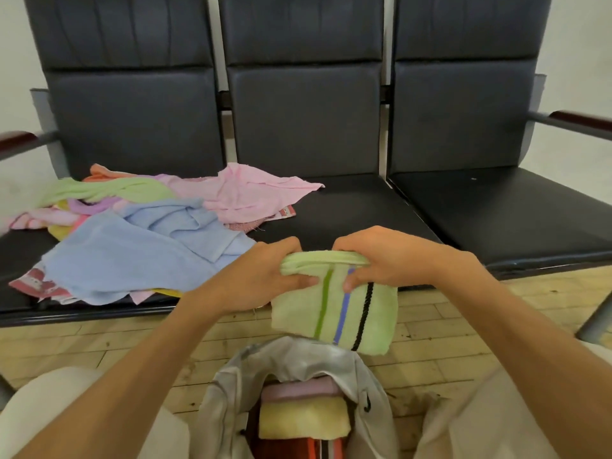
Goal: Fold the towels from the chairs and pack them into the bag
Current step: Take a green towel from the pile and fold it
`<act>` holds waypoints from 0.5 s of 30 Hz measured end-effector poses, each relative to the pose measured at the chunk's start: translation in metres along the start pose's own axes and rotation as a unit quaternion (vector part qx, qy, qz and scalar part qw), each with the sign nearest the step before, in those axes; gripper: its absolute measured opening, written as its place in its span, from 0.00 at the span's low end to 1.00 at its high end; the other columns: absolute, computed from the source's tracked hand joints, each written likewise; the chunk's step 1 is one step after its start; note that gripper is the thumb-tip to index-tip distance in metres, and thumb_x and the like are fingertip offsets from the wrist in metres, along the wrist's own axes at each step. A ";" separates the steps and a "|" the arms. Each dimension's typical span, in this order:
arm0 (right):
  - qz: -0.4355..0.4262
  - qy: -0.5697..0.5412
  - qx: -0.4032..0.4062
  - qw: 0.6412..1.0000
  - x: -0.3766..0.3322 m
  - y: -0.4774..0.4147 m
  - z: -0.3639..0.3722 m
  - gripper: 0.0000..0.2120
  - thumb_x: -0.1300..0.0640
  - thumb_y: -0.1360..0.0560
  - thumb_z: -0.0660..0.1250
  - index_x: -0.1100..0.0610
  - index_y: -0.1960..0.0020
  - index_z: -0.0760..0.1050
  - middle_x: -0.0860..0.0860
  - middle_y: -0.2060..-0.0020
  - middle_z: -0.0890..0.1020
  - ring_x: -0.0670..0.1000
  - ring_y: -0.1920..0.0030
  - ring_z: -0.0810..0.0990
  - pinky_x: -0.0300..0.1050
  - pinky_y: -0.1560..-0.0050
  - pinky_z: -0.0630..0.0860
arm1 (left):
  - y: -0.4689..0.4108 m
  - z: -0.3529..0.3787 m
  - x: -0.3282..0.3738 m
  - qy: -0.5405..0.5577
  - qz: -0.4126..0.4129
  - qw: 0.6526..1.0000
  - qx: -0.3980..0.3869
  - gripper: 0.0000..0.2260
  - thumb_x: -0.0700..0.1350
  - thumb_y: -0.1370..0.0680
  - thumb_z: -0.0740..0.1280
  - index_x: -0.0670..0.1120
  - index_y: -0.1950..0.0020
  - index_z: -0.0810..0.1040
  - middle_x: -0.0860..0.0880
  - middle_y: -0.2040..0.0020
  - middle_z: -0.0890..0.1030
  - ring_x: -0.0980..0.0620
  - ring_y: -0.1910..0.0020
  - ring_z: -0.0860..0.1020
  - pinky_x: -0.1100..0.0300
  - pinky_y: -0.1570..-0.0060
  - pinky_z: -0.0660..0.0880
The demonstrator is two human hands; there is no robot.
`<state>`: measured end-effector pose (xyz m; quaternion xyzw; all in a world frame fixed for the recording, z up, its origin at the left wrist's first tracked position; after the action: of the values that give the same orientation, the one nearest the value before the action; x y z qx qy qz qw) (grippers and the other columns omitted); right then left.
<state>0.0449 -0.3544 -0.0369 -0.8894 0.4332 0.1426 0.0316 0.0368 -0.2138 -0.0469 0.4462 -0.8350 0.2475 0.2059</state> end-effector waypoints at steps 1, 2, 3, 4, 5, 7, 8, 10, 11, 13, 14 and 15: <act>0.010 0.001 -0.015 1.000 0.006 0.003 0.004 0.10 0.49 0.28 0.73 0.46 0.51 0.74 0.41 0.57 0.77 0.42 0.54 0.76 0.42 0.53 0.75 | 0.001 0.001 0.002 0.025 0.003 1.000 -0.002 0.14 0.53 0.26 0.71 0.45 0.57 0.70 0.45 0.64 0.76 0.49 0.65 0.74 0.55 0.65 0.70; 0.018 0.004 -0.023 1.000 0.011 0.007 0.008 0.10 0.50 0.29 0.74 0.47 0.51 0.75 0.41 0.57 0.76 0.42 0.54 0.76 0.41 0.53 0.74 | 0.002 0.002 0.004 0.055 0.001 0.998 -0.008 0.14 0.51 0.26 0.71 0.43 0.56 0.71 0.43 0.63 0.76 0.49 0.65 0.74 0.58 0.65 0.69; 0.023 0.001 -0.020 1.000 0.016 0.010 0.009 0.10 0.51 0.30 0.75 0.49 0.52 0.77 0.42 0.57 0.76 0.43 0.55 0.76 0.41 0.53 0.74 | 0.003 0.002 0.005 0.089 -0.006 0.996 -0.014 0.14 0.49 0.26 0.72 0.42 0.55 0.71 0.43 0.62 0.76 0.51 0.65 0.73 0.60 0.65 0.69; 0.026 -0.011 -0.006 1.000 0.020 0.013 0.007 0.10 0.53 0.30 0.75 0.51 0.52 0.78 0.43 0.57 0.77 0.44 0.55 0.77 0.41 0.54 0.75 | 0.004 0.001 0.004 0.121 -0.016 0.992 -0.016 0.13 0.47 0.26 0.72 0.41 0.54 0.71 0.44 0.63 0.76 0.54 0.65 0.72 0.62 0.65 0.69; 0.028 -0.032 0.014 0.999 0.023 0.016 0.003 0.09 0.55 0.30 0.75 0.53 0.52 0.78 0.45 0.57 0.79 0.45 0.56 0.77 0.42 0.55 0.75 | 0.004 -0.002 0.003 0.145 -0.025 0.989 -0.009 0.13 0.46 0.26 0.72 0.41 0.53 0.71 0.47 0.63 0.75 0.57 0.65 0.72 0.65 0.66 0.69; 0.031 -0.110 0.061 0.992 0.027 0.022 -0.010 0.06 0.59 0.29 0.73 0.54 0.55 0.77 0.47 0.59 0.80 0.46 0.59 0.78 0.43 0.58 0.75 | 0.006 -0.014 -0.004 0.179 -0.051 0.982 0.027 0.12 0.45 0.28 0.74 0.43 0.53 0.73 0.54 0.64 0.76 0.60 0.66 0.73 0.68 0.66 0.69; 0.033 -0.158 0.083 0.983 0.028 0.025 -0.015 0.06 0.61 0.28 0.72 0.55 0.55 0.76 0.50 0.60 0.80 0.48 0.60 0.79 0.47 0.59 0.76 | 0.008 -0.020 -0.007 0.204 -0.066 0.976 0.043 0.11 0.45 0.28 0.74 0.45 0.52 0.74 0.56 0.63 0.79 0.61 0.65 0.76 0.68 0.65 0.72; 0.036 -0.229 0.119 0.966 0.029 0.027 -0.022 0.05 0.63 0.26 0.71 0.58 0.53 0.75 0.55 0.57 0.80 0.55 0.55 0.80 0.53 0.55 0.78 | 0.012 -0.026 -0.012 0.283 -0.083 0.954 0.050 0.11 0.42 0.28 0.73 0.44 0.47 0.79 0.55 0.56 0.84 0.57 0.57 0.82 0.63 0.58 0.78; 0.034 -0.247 0.132 0.959 0.028 0.027 -0.024 0.06 0.63 0.25 0.70 0.58 0.51 0.74 0.56 0.54 0.81 0.55 0.53 0.80 0.53 0.53 0.78 | 0.014 -0.027 -0.013 0.320 -0.087 0.942 0.051 0.13 0.41 0.29 0.73 0.43 0.45 0.80 0.51 0.52 0.85 0.53 0.53 0.83 0.61 0.54 0.80; 0.033 -0.278 0.147 0.949 0.026 0.025 -0.025 0.07 0.62 0.24 0.68 0.57 0.46 0.73 0.55 0.51 0.80 0.53 0.50 0.81 0.51 0.52 0.80 | 0.018 -0.031 -0.019 0.378 -0.102 0.918 0.065 0.14 0.43 0.31 0.73 0.44 0.47 0.82 0.47 0.50 0.85 0.49 0.49 0.83 0.61 0.53 0.80; 0.034 -0.301 0.153 0.941 0.024 0.024 -0.025 0.08 0.61 0.23 0.67 0.56 0.44 0.73 0.53 0.50 0.81 0.50 0.50 0.82 0.49 0.53 0.81 | 0.020 -0.033 -0.022 0.397 -0.111 0.908 0.073 0.13 0.46 0.33 0.73 0.46 0.49 0.83 0.47 0.49 0.85 0.49 0.48 0.83 0.62 0.53 0.80; 0.036 -0.331 0.160 0.929 0.024 0.022 -0.025 0.10 0.60 0.22 0.66 0.55 0.41 0.72 0.51 0.49 0.81 0.47 0.50 0.83 0.47 0.54 0.83 | 0.022 -0.034 -0.023 0.403 -0.114 0.905 0.075 0.13 0.48 0.32 0.72 0.47 0.49 0.84 0.48 0.49 0.85 0.49 0.47 0.83 0.63 0.53 0.79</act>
<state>0.0469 -0.3909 -0.0178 -0.7589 0.4468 0.3585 0.3098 0.0345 -0.1682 -0.0377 0.4150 -0.6032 0.4431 0.5172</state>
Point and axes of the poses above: each hand's wrist, its own y-axis away from the middle knuckle, its own z-axis out of the palm, x = y × z, the point moved 8 cm from there along -y, towards the middle knuckle
